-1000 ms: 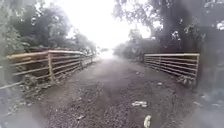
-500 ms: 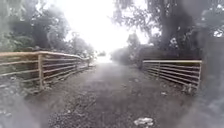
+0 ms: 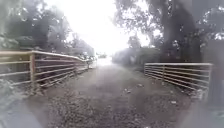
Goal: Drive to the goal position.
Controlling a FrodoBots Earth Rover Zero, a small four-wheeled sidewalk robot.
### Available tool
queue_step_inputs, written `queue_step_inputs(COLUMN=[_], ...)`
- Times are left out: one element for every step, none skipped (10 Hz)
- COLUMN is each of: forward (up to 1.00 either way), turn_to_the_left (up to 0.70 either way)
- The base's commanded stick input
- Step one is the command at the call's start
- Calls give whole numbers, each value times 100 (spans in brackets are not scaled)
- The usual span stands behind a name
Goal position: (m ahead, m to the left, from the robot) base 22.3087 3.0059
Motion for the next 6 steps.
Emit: queue_step_inputs(forward=[70, 70, 70, 70, 70, 70], turn_to_the_left=[0, 0, 0, 0, 0, 0])
